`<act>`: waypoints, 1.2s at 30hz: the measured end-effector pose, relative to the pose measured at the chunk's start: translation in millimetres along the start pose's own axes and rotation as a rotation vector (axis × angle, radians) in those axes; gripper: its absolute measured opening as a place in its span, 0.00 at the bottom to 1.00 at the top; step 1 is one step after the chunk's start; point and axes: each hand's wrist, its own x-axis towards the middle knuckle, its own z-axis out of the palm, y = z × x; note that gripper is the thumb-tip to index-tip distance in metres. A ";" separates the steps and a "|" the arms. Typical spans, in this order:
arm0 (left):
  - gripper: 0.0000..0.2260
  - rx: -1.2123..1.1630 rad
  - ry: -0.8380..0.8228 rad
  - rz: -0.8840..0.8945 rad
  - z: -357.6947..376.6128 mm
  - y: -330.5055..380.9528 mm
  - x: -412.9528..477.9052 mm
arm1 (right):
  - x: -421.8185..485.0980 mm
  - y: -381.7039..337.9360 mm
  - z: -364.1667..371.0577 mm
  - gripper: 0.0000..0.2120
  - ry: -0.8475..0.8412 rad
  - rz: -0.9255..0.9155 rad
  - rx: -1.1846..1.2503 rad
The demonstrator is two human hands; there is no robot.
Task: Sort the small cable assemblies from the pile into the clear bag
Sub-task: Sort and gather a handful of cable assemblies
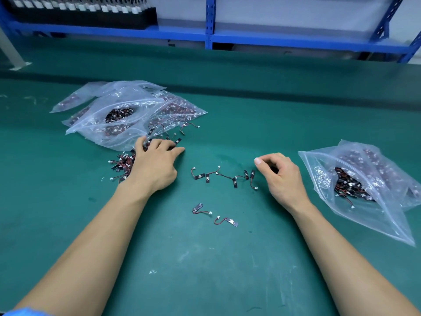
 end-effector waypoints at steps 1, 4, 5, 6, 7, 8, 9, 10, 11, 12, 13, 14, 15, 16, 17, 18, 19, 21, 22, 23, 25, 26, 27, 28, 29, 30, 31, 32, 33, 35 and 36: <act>0.25 -0.003 0.039 0.011 1.5 -0.7 -0.1 | 0.1 0.1 0.1 0.09 -0.001 -0.003 -0.005; 0.17 -0.062 0.146 0.034 2.8 -4.3 -1.6 | 0.2 0.2 0.0 0.10 -0.003 -0.008 -0.010; 0.14 -0.088 0.165 0.034 2.1 -5.5 -2.3 | 0.1 0.3 -0.2 0.10 -0.003 -0.010 -0.011; 0.12 -0.105 0.181 0.034 1.1 -6.5 -3.1 | -0.1 0.3 -0.2 0.10 -0.004 -0.009 -0.011; 0.10 -0.111 0.198 0.036 -0.2 -7.3 -3.7 | -0.2 0.1 -0.2 0.10 -0.005 -0.008 -0.010; 0.08 -0.114 0.217 0.037 -1.6 -7.8 -4.3 | -0.3 0.0 -0.2 0.10 -0.006 -0.005 -0.011; 0.07 -0.118 0.237 0.037 -3.1 -7.8 -4.9 | -0.4 -0.1 -0.3 0.10 -0.005 -0.004 -0.013; 0.06 -0.127 0.262 0.035 -4.7 -7.7 -5.4 | -0.5 0.0 -0.4 0.10 -0.004 -0.005 -0.017; 0.06 -0.145 0.296 0.032 -6.3 -7.6 -5.7 | -0.5 0.3 -0.6 0.10 -0.002 -0.005 -0.018; 0.05 -0.171 0.339 0.030 -7.8 -7.7 -6.0 | -0.6 0.5 -0.6 0.10 0.000 -0.003 -0.016; 0.05 -0.200 0.388 0.030 -9.3 -8.2 -6.0 | -0.6 0.6 -0.8 0.09 0.001 -0.001 -0.012; 0.05 -0.230 0.438 0.034 -10.8 -9.0 -5.8 | -0.7 0.5 -0.8 0.09 0.002 0.001 -0.009; 0.05 -0.263 0.480 0.043 -11.9 -9.9 -5.6 | -0.6 0.4 -0.7 0.09 0.002 0.002 -0.006; 0.05 -0.302 0.509 0.056 -12.6 -10.7 -5.2 | -0.4 0.5 -0.7 0.09 0.002 0.003 -0.006; 0.05 -0.342 0.529 0.070 -12.8 -11.1 -4.9 | -0.3 0.6 -0.6 0.09 0.002 0.002 -0.006; 0.05 -0.375 0.545 0.078 -12.7 -11.1 -4.9 | -0.3 0.6 -0.5 0.09 0.003 0.001 -0.006; 0.05 -0.398 0.560 0.079 -12.6 -10.7 -5.1 | -0.4 0.4 -0.4 0.10 0.003 -0.001 -0.005; 0.05 -0.431 0.587 0.080 -12.7 -9.6 -6.2 | -0.4 0.0 -0.2 0.10 0.002 -0.006 -0.005; 0.05 -0.451 0.603 0.084 -13.1 -9.1 -6.8 | -0.5 0.0 -0.3 0.10 0.003 -0.007 -0.006; 0.04 -0.475 0.621 0.090 -13.8 -8.5 -7.5 | -0.6 -0.1 -0.5 0.10 0.003 -0.006 -0.006; 0.04 -0.521 0.658 0.098 -16.3 -7.3 -9.5 | -0.6 -0.7 -0.4 0.10 0.003 -0.003 -0.004; 0.04 -0.542 0.676 0.103 -18.1 -6.5 -10.9 | -0.6 -0.9 -0.3 0.10 0.003 -0.003 -0.004; 0.04 -0.565 0.693 0.109 -20.0 -5.2 -12.4 | -0.7 -1.0 -0.2 0.10 0.003 -0.002 -0.004; 0.04 -0.593 0.705 0.117 -22.2 -3.0 -14.2 | -0.7 -0.8 -0.1 0.10 0.003 0.000 -0.005; 0.04 -0.630 0.711 0.128 -24.8 0.2 -16.3 | -0.6 -0.7 -0.1 0.10 0.002 0.003 -0.005; 0.04 -0.674 0.709 0.146 -28.1 4.8 -18.6 | -0.5 -0.4 -0.1 0.10 0.001 0.007 -0.004; 0.03 -0.724 0.700 0.171 -31.9 11.0 -21.5 | -0.5 -0.4 -0.1 0.09 0.000 0.011 -0.003; 0.03 -0.781 0.679 0.202 -36.2 19.1 -25.0 | -0.4 -0.5 0.0 0.09 0.000 0.013 -0.002; 0.04 -0.844 0.645 0.236 -40.2 29.4 -29.1 | -0.3 -0.6 0.1 0.10 0.001 0.014 -0.002; 0.04 -0.984 0.532 0.296 -46.3 55.2 -38.7 | -0.1 -0.7 0.2 0.10 0.001 0.016 -0.004; 0.04 -1.058 0.460 0.316 -48.0 69.4 -44.2 | 0.1 -0.7 0.3 0.10 0.002 0.018 -0.006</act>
